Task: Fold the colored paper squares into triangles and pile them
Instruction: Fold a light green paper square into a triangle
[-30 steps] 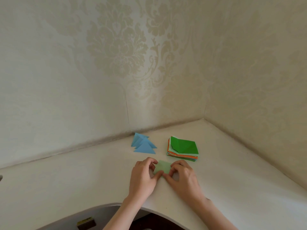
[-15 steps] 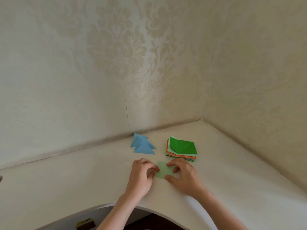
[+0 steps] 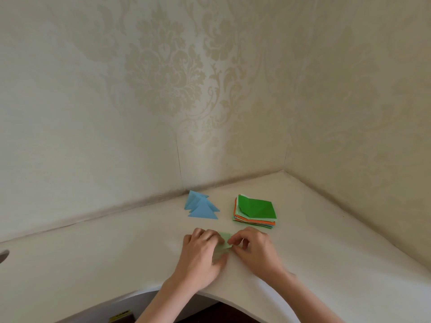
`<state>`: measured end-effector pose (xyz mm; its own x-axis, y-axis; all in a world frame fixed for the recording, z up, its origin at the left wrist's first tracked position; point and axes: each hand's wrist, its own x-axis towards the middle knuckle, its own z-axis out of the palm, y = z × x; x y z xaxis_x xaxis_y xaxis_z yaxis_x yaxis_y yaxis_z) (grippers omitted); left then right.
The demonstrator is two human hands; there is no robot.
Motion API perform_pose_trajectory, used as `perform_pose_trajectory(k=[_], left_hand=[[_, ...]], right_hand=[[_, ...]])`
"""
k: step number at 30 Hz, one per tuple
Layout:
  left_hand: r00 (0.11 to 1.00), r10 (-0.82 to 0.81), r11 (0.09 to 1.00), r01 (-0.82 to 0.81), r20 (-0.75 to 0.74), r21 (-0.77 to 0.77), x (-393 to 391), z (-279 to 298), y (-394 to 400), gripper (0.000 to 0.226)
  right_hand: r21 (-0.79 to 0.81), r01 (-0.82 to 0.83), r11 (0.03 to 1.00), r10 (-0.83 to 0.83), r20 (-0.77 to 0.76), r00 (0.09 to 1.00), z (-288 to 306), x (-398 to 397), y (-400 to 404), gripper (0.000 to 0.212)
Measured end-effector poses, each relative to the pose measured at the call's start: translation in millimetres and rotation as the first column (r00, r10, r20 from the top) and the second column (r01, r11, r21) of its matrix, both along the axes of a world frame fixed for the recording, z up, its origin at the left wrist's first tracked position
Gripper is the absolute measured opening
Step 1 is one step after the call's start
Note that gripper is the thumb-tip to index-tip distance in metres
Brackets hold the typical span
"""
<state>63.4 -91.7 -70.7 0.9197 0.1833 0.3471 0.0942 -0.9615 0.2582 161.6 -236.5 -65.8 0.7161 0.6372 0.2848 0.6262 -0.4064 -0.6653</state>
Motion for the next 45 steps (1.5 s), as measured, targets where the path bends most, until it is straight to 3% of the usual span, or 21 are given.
perform_pose_trajectory(k=[6, 13, 18, 22, 29, 38, 41, 45], left_hand=[[0.995, -0.007, 0.994, 0.017, 0.097, -0.103, -3, -4, 17, 0.005], [0.972, 0.211, 0.943, -0.175, 0.1, -0.284, -2, -6, 23, 0.01], [0.951, 0.305, 0.937, -0.31, -0.054, -0.159, 6, -2, 13, 0.032], [0.924, 0.369, 0.927, -0.374, -0.096, -0.034, 9, -4, 8, 0.043], [0.933, 0.335, 0.921, -0.354, -0.136, -0.163, 11, -3, 16, 0.029], [0.961, 0.26, 0.891, -0.278, -0.098, -0.36, 6, 1, 27, 0.006], [0.966, 0.25, 0.89, -0.258, -0.072, -0.375, 4, 2, 28, 0.002], [0.964, 0.265, 0.928, -0.251, 0.013, -0.274, 3, 1, 17, 0.016]], right_hand=[[-0.049, 0.027, 0.998, -0.022, 0.094, 0.995, -10, 4, 3, 0.011], [-0.067, 0.13, 0.989, -0.124, 0.08, 0.989, -12, 3, 10, 0.02], [-0.226, 0.22, 0.949, -0.198, 0.115, 0.973, -7, 1, 20, 0.034], [-0.262, 0.262, 0.929, -0.236, 0.126, 0.964, -6, 0, 23, 0.039], [-0.297, 0.241, 0.924, -0.246, 0.022, 0.969, 0, 5, 24, 0.028], [-0.23, 0.136, 0.964, -0.17, -0.135, 0.976, 2, 19, 13, 0.015], [-0.192, 0.121, 0.974, -0.15, -0.147, 0.978, -2, 20, 12, 0.015], [-0.157, 0.131, 0.979, -0.155, -0.15, 0.977, -6, 20, 14, 0.014]])
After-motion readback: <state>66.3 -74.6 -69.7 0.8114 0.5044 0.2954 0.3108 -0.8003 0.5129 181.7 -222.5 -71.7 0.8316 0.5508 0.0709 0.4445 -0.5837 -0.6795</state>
